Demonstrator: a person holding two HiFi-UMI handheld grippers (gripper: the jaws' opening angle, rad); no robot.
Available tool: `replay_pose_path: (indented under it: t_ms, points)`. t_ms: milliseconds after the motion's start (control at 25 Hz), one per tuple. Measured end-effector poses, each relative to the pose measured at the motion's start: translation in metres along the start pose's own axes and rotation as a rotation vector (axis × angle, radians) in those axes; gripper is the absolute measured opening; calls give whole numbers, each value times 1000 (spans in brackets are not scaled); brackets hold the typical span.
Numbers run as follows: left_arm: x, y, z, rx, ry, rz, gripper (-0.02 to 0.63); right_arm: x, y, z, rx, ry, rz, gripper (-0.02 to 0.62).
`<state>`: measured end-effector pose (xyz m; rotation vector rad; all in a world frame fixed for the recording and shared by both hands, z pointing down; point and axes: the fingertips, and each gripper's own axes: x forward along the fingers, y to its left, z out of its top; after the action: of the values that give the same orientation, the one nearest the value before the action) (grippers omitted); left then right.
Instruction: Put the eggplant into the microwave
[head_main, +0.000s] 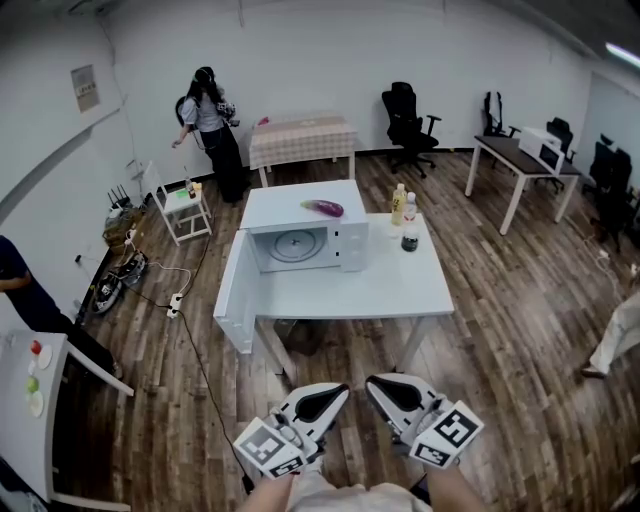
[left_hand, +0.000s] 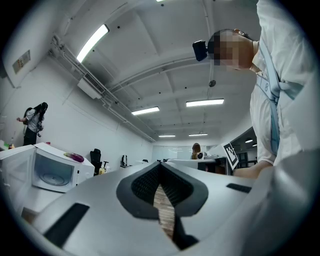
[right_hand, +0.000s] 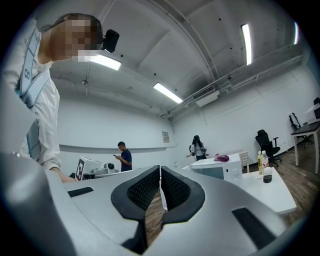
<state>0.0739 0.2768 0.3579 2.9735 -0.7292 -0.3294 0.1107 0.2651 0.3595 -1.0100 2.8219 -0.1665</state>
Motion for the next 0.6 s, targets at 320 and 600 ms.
replay_pose_path:
  t_ms: [320, 600]
  points:
    - [14, 1, 2, 0, -13, -8, 0, -2, -9, 3, -13, -3, 5, 34]
    - [21, 0, -1, 2, -14, -7, 0, -5, -14, 3, -2, 4, 10, 34]
